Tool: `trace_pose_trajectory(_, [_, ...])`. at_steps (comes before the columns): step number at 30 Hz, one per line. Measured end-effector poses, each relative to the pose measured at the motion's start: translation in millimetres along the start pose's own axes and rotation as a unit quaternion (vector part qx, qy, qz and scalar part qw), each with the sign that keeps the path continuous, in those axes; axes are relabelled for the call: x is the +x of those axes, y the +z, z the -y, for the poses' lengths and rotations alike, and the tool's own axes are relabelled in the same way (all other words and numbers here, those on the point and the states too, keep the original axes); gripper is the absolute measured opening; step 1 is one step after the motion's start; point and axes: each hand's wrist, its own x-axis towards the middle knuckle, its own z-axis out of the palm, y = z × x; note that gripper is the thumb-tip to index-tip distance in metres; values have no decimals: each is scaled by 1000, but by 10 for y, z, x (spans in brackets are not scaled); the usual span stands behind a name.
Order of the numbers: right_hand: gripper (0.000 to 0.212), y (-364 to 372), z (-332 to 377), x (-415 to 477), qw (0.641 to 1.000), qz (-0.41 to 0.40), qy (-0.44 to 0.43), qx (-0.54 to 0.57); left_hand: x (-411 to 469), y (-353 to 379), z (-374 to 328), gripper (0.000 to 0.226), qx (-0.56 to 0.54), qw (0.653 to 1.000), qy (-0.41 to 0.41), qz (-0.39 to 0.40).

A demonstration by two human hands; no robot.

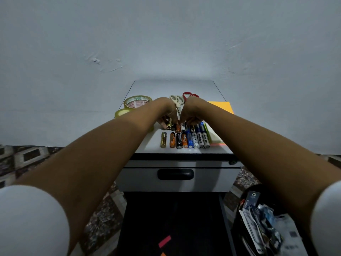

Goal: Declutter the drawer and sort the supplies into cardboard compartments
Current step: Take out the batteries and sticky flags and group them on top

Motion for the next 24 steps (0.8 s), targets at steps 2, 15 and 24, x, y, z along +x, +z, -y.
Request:
trace_pose_trajectory(2, [17,0,-25,-12,1000,-6,-8,-7,13,-22,14,32,4,1000,12,-13])
trace_pose_trajectory(15, [27,7,-90,-79,999,-7,-33,25,-10,28,14,36,90,995,24,-27])
trace_pose_trajectory(24, [29,20,-102,-124,998,-24,-45,29,-42,47,19,32,77,995,36,-47])
